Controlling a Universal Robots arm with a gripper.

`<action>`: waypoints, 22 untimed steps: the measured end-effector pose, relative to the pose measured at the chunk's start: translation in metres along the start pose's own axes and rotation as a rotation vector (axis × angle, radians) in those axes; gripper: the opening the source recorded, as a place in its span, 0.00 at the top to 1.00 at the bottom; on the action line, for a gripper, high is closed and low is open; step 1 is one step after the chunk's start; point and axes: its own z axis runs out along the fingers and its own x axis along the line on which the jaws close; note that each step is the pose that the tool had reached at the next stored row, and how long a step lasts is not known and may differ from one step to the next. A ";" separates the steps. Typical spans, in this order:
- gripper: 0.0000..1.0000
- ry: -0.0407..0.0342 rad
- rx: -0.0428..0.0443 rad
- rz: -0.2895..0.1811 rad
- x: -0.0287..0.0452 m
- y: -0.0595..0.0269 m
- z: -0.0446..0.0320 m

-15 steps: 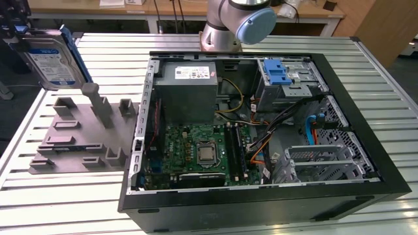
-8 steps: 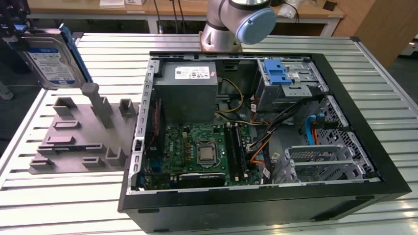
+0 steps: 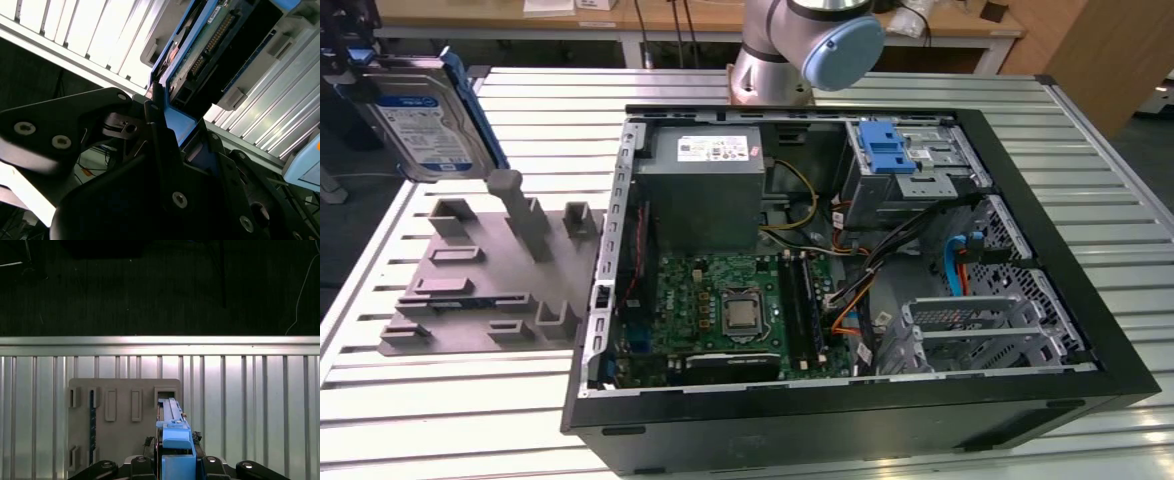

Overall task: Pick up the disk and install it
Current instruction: 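Pick up the disk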

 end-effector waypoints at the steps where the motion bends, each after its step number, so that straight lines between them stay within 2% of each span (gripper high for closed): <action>1: 0.64 0.0000 -0.0001 0.000 0.0000 0.0000 -0.0002; 22: 0.64 0.0001 -0.0002 0.000 0.0000 0.0001 -0.0079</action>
